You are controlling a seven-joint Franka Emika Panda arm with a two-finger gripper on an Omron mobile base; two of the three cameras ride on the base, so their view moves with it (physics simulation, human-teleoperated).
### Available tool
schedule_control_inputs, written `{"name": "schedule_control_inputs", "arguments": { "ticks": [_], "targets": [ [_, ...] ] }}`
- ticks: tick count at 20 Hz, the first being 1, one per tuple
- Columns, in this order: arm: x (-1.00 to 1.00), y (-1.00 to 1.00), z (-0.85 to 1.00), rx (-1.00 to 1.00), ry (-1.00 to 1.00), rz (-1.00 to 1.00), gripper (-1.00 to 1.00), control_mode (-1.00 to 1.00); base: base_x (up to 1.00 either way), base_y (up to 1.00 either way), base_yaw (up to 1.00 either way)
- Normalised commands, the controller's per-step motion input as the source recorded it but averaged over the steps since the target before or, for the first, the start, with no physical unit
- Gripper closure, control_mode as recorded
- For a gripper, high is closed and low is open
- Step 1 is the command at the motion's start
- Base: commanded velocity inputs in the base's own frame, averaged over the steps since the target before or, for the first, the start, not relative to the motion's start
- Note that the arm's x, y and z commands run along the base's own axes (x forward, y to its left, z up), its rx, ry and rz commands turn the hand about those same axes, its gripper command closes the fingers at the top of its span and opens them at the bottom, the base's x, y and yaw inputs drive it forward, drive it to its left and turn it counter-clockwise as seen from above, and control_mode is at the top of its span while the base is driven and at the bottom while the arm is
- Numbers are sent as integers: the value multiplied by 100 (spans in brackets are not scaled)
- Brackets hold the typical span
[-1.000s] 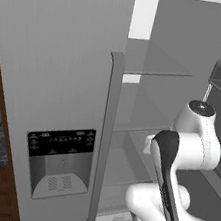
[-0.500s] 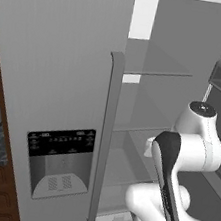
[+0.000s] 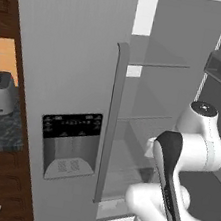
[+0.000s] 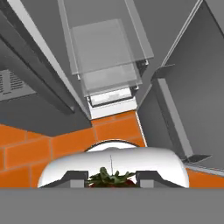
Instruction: Take the strawberry from the fridge and place it on top of the pancake, located on the dining counter.
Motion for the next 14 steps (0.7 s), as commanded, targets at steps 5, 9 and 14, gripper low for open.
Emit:
{"name": "schedule_control_inputs", "arguments": {
  "ticks": [5, 9, 14],
  "targets": [
    [0, 0, 0, 0, 0, 0, 100, 100, -100, 43, -36],
    [0, 0, 0, 0, 0, 0, 100, 100, -85, 21, -74],
    [0, 0, 0, 0, 0, 0, 100, 100, -65, 4, -81]
  ]
}}
